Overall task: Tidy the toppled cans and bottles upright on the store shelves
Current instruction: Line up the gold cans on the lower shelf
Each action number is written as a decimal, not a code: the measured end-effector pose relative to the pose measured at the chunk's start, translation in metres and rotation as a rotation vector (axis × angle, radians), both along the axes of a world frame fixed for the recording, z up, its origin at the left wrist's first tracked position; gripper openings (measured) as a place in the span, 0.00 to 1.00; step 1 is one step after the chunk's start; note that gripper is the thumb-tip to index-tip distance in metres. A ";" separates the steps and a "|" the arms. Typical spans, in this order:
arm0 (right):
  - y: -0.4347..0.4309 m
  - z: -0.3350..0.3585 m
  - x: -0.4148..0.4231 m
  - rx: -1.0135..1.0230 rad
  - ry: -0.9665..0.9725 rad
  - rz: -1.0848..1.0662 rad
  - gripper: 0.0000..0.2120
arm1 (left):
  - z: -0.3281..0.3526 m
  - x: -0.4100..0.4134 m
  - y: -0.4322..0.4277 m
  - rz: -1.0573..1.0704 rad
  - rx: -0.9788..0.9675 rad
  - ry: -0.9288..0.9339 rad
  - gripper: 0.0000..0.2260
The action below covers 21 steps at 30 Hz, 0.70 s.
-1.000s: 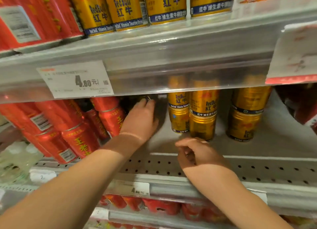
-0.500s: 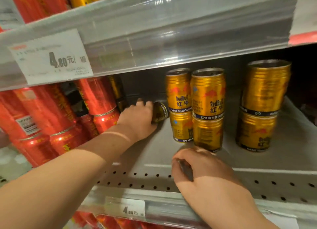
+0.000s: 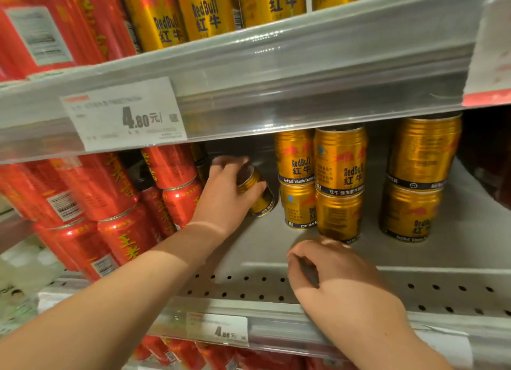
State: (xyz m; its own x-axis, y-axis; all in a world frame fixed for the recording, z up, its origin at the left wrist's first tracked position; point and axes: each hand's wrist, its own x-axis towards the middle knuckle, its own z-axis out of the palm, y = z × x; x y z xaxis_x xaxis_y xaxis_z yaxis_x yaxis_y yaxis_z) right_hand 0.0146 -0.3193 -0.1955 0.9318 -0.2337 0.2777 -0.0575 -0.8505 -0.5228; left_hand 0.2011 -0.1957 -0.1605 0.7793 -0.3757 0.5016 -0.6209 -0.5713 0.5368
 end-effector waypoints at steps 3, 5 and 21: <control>0.001 0.000 0.000 0.001 0.006 -0.003 0.12 | 0.005 -0.001 -0.001 -0.047 0.188 -0.042 0.23; 0.001 0.000 0.001 0.004 0.008 -0.014 0.12 | 0.009 -0.002 -0.004 -0.038 0.351 -0.156 0.23; 0.002 0.003 -0.013 0.141 -0.094 0.005 0.07 | 0.008 -0.029 0.004 -0.087 0.496 -0.257 0.22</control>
